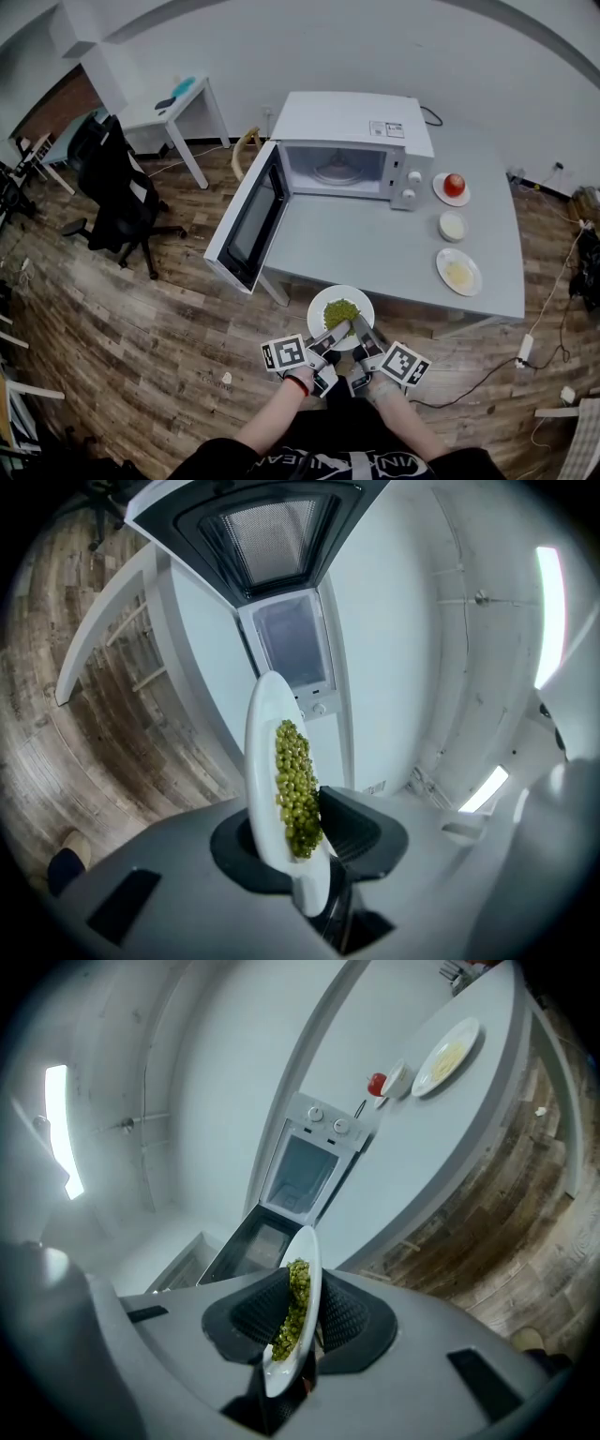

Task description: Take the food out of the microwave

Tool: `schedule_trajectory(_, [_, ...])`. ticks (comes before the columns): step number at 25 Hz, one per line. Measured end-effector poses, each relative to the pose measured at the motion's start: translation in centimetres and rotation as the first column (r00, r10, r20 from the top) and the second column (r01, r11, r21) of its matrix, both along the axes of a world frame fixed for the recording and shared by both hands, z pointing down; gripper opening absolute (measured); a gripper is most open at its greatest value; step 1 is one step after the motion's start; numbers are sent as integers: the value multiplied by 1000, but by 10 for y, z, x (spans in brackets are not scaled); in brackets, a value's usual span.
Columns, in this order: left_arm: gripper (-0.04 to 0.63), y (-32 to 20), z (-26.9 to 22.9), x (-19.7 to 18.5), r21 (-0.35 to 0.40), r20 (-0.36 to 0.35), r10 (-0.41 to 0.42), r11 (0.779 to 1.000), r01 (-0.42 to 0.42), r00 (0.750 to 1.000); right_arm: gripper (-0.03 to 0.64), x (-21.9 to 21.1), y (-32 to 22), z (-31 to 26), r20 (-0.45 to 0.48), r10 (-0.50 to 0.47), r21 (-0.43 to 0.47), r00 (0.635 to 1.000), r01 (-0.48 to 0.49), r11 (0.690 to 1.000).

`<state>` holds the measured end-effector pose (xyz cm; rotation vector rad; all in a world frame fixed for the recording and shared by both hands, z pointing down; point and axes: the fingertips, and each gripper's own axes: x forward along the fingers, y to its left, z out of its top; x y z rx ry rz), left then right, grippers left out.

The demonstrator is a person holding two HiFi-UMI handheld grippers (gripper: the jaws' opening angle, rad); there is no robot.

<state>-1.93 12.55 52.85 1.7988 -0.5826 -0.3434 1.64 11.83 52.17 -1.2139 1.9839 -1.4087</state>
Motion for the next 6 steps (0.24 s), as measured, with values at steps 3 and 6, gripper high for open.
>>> schedule_trajectory(3, [89,20,5,-5,-8,0,3,1000,-3,1000,84,-5,20,5,0,4,-7,1000,-4,1000])
schedule_trajectory(6, [89,42,10,-9,-17,2,11,1000,-11,1000,84,-9,42,10,1,9,-15,1000,-9,1000])
